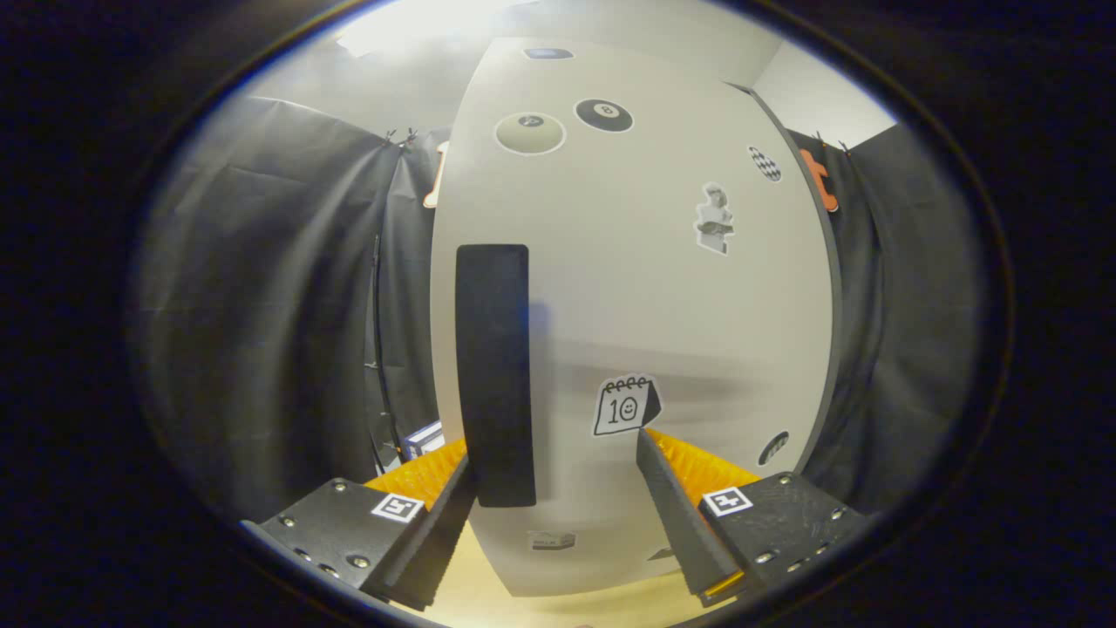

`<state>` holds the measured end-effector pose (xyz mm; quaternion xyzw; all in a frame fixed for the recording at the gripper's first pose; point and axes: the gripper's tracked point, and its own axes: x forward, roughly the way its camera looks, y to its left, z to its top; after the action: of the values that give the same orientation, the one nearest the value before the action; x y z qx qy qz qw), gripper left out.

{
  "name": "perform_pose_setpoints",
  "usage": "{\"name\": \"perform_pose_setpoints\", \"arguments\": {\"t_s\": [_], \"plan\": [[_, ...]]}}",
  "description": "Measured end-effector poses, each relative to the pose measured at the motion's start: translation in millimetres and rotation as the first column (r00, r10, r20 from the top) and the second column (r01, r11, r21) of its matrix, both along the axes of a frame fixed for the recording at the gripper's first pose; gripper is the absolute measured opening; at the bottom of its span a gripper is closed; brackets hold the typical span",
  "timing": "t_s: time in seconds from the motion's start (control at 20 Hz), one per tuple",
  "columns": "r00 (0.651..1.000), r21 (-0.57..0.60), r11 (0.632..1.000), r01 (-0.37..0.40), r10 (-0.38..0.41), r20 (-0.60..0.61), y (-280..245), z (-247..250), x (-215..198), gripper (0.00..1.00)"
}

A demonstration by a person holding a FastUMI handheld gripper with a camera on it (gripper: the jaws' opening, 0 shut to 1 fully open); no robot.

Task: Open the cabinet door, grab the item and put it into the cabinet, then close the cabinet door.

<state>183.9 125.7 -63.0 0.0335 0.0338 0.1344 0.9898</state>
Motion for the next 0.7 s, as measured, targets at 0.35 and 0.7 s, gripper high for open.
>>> {"name": "perform_pose_setpoints", "arguments": {"t_s": [0.35,0.7], "plan": [[0.998,-0.026,0.998,0.062,-0.062,-0.005,12,-4,31,1.00],[0.988,-0.023,0.988,0.155,-0.155,0.014,11,-5,51,1.00]]}}
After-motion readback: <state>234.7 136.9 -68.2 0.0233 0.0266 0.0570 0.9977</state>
